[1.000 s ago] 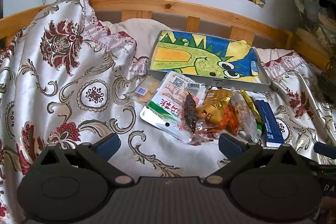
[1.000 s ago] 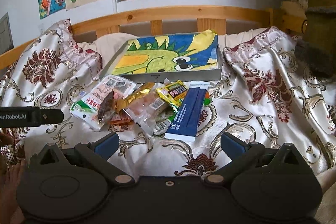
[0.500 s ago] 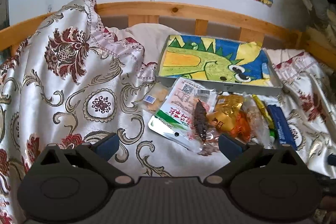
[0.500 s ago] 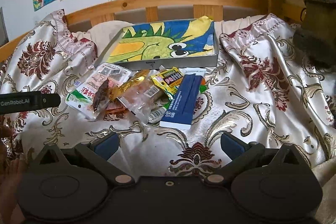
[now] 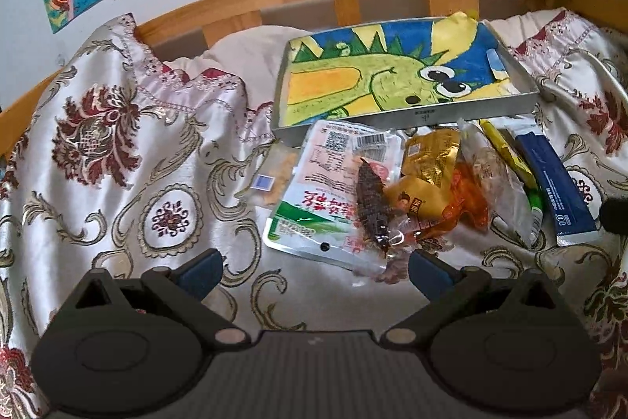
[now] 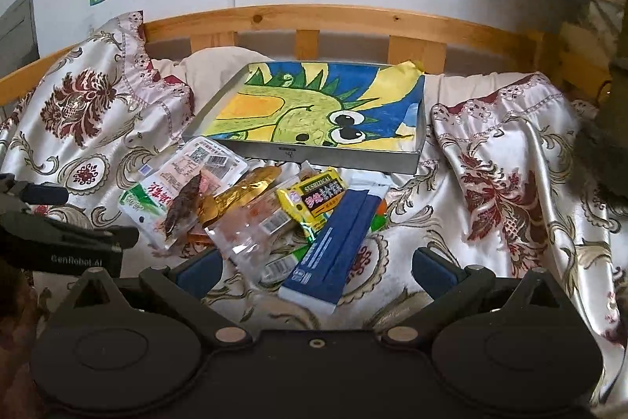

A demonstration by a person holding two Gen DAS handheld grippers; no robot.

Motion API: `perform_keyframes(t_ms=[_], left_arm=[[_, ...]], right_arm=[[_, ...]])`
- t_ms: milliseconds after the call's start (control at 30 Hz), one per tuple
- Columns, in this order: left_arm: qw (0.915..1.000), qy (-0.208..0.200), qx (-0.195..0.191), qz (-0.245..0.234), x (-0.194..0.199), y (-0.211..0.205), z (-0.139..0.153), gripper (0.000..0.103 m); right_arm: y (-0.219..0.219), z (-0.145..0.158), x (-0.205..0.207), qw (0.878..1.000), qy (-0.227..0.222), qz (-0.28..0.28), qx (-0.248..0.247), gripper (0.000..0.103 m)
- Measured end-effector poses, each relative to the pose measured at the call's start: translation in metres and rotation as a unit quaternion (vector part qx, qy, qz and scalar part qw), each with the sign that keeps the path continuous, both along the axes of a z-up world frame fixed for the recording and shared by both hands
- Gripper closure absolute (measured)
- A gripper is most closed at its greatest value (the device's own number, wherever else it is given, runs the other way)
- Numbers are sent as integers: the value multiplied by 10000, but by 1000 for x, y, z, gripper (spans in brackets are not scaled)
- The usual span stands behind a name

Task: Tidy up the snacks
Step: 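Move both grippers down toward the snack pile in front of the tray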

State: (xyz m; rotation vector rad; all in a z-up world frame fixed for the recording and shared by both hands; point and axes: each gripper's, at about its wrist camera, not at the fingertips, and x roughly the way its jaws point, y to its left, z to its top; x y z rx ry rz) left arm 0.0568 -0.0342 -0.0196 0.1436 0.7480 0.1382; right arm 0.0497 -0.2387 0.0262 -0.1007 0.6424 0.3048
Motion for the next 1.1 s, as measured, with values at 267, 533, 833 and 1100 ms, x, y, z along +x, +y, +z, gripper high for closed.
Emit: perform_keyframes(t_ms=[267,533,833,1100], left_arm=[[9999,84,0,61,20,-7,-1,0],[9999,72,-112,-55,36,-11,4,0],[9984,243,-494,-153,51,-9,5,0],[9948,223,-822,-555,68,-23,13,0]], right_arm=[[-16,-11,30,9967,567,-311,499,1],[-23,-19,47,9939,873,-228,637,1],[-13,-28,74,9932,1055,360,338,1],[-11,-34,87,9954,809,393,343,12]])
